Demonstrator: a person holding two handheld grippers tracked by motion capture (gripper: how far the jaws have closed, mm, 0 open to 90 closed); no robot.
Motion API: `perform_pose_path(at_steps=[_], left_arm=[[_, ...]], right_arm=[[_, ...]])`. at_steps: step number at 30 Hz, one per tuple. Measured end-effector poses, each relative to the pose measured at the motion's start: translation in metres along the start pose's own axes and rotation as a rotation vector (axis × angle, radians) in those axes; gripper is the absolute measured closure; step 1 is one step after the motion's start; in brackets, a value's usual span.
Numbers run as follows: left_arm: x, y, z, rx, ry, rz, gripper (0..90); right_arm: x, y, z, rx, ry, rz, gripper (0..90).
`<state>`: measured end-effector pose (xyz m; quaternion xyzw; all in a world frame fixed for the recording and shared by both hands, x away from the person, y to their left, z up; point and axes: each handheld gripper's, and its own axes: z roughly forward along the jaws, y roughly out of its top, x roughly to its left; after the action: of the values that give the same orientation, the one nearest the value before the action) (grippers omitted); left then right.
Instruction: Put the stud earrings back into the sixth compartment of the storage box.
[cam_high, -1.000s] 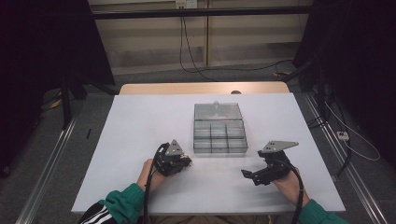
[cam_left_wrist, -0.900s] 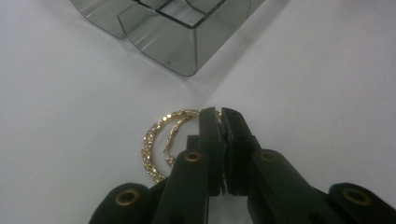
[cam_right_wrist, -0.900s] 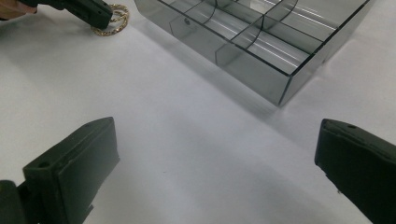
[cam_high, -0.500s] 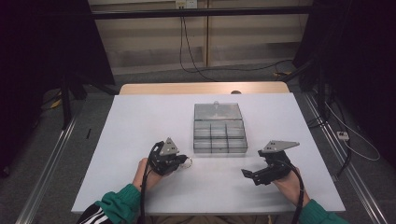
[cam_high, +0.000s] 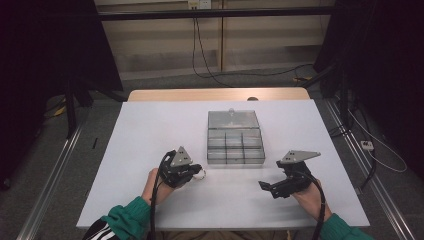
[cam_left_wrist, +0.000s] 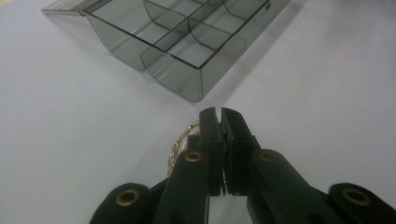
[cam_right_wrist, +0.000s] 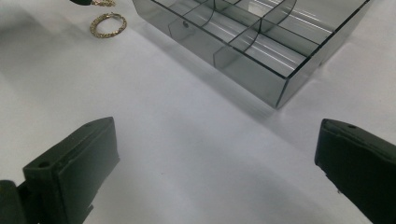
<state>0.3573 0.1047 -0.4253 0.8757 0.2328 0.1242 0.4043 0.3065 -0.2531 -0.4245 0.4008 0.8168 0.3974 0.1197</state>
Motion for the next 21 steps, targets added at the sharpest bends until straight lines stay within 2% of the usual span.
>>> perform_pose_path(at_steps=[5,6,7,8,10,18,19,21], left_arm=[[-0.003,0.004,-0.001,-0.016,-0.002,-0.004,88.6],[-0.002,0.004,-0.001,-0.02,0.001,0.013,88.6],[-0.003,0.005,-0.001,-0.027,-0.002,0.0,88.6],[-0.002,0.007,-0.002,-0.022,0.001,0.014,88.6],[-0.003,0.009,-0.002,-0.032,-0.001,0.004,88.6],[-0.008,0.018,0.0,-0.046,-0.006,0.03,88.6],[-0.009,0.019,0.001,-0.057,-0.007,0.019,88.6],[-0.008,0.021,0.001,-0.052,-0.008,0.033,88.6]], right_arm=[[0.001,0.001,0.0,0.0,-0.001,-0.002,0.0],[0.001,0.001,0.0,0.001,-0.001,-0.002,0.0],[0.001,0.001,0.001,0.003,-0.001,-0.002,0.0],[0.001,0.0,0.001,0.003,0.0,-0.001,0.0],[0.0,0.0,0.001,0.004,-0.001,-0.002,0.0],[0.001,0.001,0.0,-0.001,-0.006,-0.003,0.0],[0.001,0.001,0.0,-0.001,-0.007,-0.003,0.0],[0.001,0.001,0.0,0.0,-0.007,-0.004,0.0]])
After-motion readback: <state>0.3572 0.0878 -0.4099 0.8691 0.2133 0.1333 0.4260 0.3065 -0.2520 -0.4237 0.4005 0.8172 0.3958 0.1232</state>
